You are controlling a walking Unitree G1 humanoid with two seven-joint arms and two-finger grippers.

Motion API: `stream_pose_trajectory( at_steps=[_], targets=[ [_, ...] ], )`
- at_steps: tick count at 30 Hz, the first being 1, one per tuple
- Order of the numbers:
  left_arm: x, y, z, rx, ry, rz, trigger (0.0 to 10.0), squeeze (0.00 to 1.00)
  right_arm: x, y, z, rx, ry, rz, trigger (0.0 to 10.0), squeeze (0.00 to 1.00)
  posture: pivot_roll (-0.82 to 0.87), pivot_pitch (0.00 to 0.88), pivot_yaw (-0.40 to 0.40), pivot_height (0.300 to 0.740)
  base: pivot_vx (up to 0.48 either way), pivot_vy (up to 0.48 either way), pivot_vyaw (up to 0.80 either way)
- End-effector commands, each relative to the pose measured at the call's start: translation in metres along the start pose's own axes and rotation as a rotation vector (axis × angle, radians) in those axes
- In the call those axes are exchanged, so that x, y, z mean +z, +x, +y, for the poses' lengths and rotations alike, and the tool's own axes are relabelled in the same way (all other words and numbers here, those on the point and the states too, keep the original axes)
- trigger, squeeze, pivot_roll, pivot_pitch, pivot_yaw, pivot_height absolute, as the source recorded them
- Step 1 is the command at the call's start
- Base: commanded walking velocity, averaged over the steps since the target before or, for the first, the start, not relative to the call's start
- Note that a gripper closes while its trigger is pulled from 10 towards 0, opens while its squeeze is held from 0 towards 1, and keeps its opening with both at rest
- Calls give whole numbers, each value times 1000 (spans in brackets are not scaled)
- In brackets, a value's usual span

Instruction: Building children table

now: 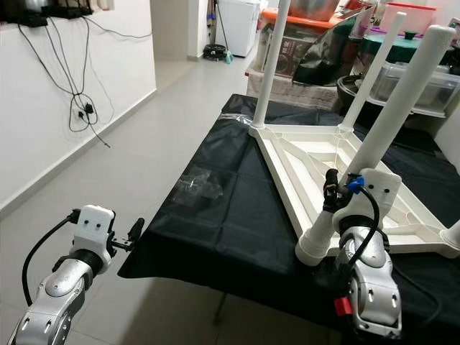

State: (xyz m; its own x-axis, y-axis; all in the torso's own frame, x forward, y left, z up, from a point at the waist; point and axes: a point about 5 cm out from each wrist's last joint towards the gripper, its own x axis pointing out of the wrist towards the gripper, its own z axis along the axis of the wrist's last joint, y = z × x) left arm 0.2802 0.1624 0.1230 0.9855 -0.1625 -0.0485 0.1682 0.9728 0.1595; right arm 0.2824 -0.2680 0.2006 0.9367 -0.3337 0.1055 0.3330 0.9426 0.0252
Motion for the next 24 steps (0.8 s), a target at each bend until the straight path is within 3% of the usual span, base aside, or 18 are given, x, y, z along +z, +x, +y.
stream_pose_trajectory(
  at_steps=[1,2,10,14,19,24],
  targets=[
    [-1,1,-3,-13,-3,-1,10000,0,1,3,-6,-1,0,1,10000,349,89,0,-89,740,0,0,0],
    [-2,0,-2,-12,-2,0,10000,0,3,4,-6,24,8,-5,10000,1000,94,0,-89,740,0,0,0],
    [-3,0,-2,-16,0,3,10000,0,11,9,-7,117,22,-20,10000,1000,91,0,-86,740,0,0,0],
    [-3,0,-3,-24,0,3,10000,0,21,15,-7,223,56,-35,10000,1000,88,0,-83,740,0,0,0],
    [-3,1,-4,-26,0,2,10000,0,24,17,-8,250,51,-40,10000,1000,88,0,-83,740,0,0,0],
    [-3,2,-6,-35,0,3,10000,0,37,35,-21,400,23,-50,10000,1000,85,0,-87,740,0,0,0]
  ],
)
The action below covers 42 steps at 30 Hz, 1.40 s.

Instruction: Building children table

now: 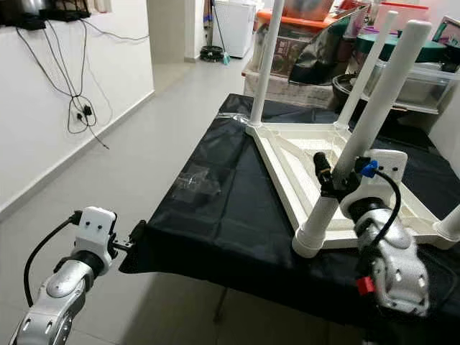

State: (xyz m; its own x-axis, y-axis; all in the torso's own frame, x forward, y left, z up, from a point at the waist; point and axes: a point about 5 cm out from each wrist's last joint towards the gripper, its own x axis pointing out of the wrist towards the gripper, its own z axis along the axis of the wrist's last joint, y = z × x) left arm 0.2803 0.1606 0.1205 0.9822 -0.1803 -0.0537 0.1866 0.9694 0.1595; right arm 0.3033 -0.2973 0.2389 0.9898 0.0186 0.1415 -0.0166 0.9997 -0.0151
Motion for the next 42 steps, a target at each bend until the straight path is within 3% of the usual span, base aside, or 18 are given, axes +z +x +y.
stream_pose_trajectory(
  at_steps=[1,6,7,12,16,31,32,34,35,42],
  targets=[
    [-1,1,-4,-16,-1,2,10000,0,2,2,-3,55,16,-16,10000,1000,85,0,-87,740,0,0,0],
    [-2,1,-4,-16,-1,5,10000,0,4,9,-12,89,-30,7,10000,1000,88,0,-93,740,0,0,0],
    [-3,1,-4,-16,-1,6,10000,0,3,14,-17,104,-57,25,10000,0,95,0,-97,740,0,0,0],
    [-3,0,-3,-14,-1,8,10000,0,3,16,-17,142,-56,39,10000,0,99,0,-100,740,0,0,0],
    [-4,-1,-2,-14,3,12,10000,0,3,20,-13,294,-29,63,10000,0,103,0,-101,740,0,0,0],
    [-5,-2,-3,-25,7,17,10000,0,0,26,-22,400,-27,70,10000,0,104,0,-96,740,0,0,0],
    [-5,-2,-3,-26,8,16,10000,0,0,27,-23,402,-31,67,5529,0,108,0,-98,740,0,0,0],
    [-4,-2,-3,-26,9,15,10000,0,0,29,-25,401,-37,59,2980,0,110,0,-101,740,0,0,0],
    [-4,-2,-3,-25,10,15,10000,0,0,30,-26,403,-38,57,0,0,111,0,-102,740,0,0,0],
    [-5,-3,-3,-22,9,17,10000,0,-3,30,-26,423,-44,56,0,0,113,0,-106,740,0,0,0]
  ],
)
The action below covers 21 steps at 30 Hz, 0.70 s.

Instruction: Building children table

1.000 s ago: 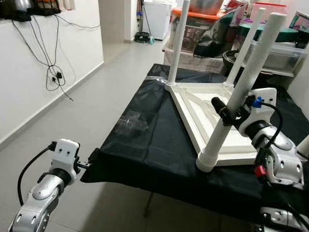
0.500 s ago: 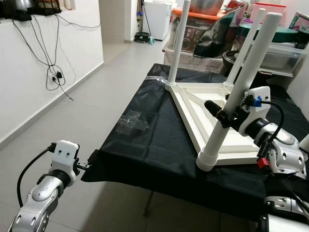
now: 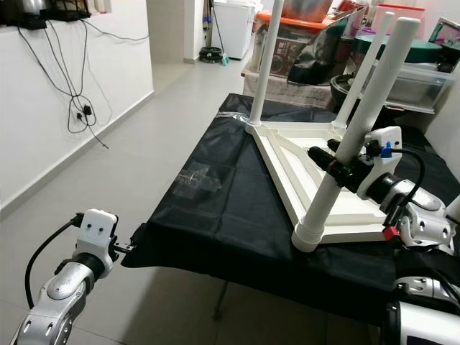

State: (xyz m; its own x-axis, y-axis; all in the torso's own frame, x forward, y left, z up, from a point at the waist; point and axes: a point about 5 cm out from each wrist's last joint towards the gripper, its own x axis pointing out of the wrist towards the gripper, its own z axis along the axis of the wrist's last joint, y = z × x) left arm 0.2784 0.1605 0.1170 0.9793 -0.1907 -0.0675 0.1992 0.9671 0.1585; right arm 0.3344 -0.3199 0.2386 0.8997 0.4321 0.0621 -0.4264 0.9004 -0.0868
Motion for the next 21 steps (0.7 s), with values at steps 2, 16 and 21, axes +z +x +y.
stream_pose_trajectory(
  at_steps=[2,16,21],
  targets=[
    [-2,-2,-2,-11,8,6,10000,0,1,-1,-3,-4,-20,2,0,0,113,0,-106,740,0,0,0],
    [-4,-2,-6,-18,5,8,10000,0,-30,8,13,-245,29,46,0,0,99,0,-106,740,0,0,0],
    [-4,-1,-6,-16,7,10,10000,0,-43,7,25,-429,44,67,0,0,100,0,-107,740,0,0,0]
  ],
)
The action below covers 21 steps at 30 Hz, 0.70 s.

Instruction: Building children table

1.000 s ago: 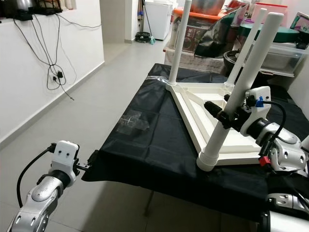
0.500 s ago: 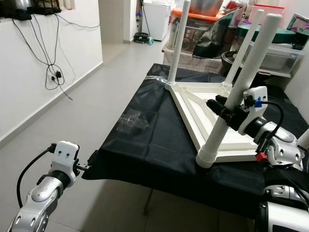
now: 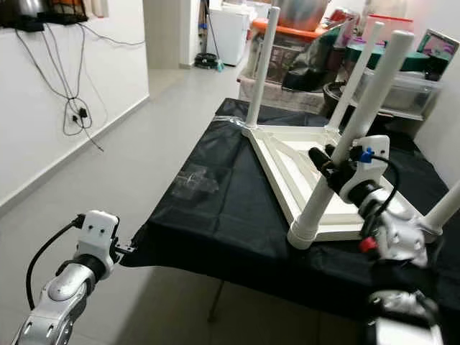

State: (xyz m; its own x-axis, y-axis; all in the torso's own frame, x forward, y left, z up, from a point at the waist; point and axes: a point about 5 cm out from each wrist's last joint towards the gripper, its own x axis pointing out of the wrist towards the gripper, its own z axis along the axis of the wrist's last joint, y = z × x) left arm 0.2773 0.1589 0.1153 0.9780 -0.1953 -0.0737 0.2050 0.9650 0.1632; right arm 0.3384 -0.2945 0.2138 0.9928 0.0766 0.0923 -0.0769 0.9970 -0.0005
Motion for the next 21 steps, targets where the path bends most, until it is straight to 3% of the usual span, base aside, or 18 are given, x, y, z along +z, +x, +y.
stream_pose_trajectory(
  at_steps=[1,4,7,8,15,21],
  targets=[
    [-3,-1,-4,-9,2,5,10000,0,-20,-7,0,-86,-36,71,0,0,100,0,-107,740,0,0,0],
    [-4,-1,-3,-3,2,8,10000,0,-45,-17,24,-248,-16,159,0,0,100,0,-109,740,0,0,0],
    [-4,-1,-4,-3,1,9,10000,0,-55,-21,35,-294,-3,214,0,0,100,0,-109,740,0,0,0],
    [-4,-1,-6,-7,1,9,10000,0,-61,-22,42,-370,-1,245,0,0,99,0,-109,740,0,0,0],
    [-4,2,-5,-1,-1,10,10000,0,-64,-22,49,-532,35,272,0,0,98,0,-119,740,0,0,0],
    [-5,2,-7,9,-5,10,10000,0,-53,-18,61,-644,56,259,0,0,106,0,-136,740,0,0,0]
  ],
)
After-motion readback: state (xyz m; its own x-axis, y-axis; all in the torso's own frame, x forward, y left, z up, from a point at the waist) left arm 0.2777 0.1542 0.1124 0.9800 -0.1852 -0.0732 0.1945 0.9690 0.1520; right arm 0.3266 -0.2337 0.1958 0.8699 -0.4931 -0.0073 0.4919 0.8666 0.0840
